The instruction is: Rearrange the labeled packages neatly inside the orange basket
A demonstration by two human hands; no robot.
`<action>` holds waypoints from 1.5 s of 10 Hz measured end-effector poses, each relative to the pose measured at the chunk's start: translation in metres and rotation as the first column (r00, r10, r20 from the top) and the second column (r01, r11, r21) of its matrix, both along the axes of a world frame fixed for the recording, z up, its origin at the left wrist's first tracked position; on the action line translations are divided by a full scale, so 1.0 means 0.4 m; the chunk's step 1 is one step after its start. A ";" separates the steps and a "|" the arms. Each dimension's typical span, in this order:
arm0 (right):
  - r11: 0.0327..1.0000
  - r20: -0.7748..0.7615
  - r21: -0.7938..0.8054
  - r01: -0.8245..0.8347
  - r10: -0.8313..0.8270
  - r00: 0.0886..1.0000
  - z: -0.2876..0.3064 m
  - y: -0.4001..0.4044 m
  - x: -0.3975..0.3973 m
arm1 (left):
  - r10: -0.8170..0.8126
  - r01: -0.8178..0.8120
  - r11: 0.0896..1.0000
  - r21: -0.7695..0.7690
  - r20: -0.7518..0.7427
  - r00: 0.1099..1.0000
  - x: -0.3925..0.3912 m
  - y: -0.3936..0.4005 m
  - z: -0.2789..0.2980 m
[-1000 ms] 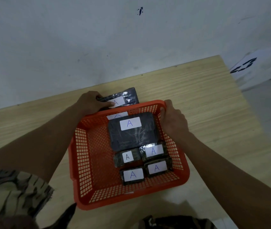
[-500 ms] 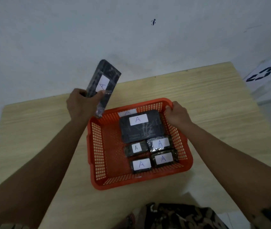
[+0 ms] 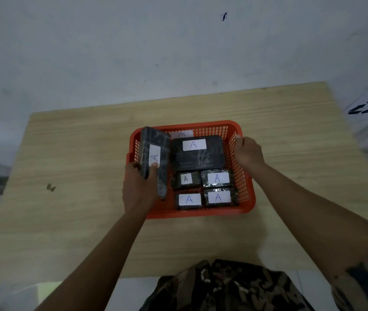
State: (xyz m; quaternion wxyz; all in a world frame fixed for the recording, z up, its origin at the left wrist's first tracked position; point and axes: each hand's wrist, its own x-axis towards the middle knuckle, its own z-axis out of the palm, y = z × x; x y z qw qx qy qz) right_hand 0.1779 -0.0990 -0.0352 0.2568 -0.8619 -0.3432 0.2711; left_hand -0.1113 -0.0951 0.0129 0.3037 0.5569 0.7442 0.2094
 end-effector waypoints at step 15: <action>0.921 0.336 0.213 -0.325 0.243 0.910 0.132 -0.020 -0.079 | -0.516 0.675 0.710 0.200 -0.505 0.692 0.124 0.122 0.063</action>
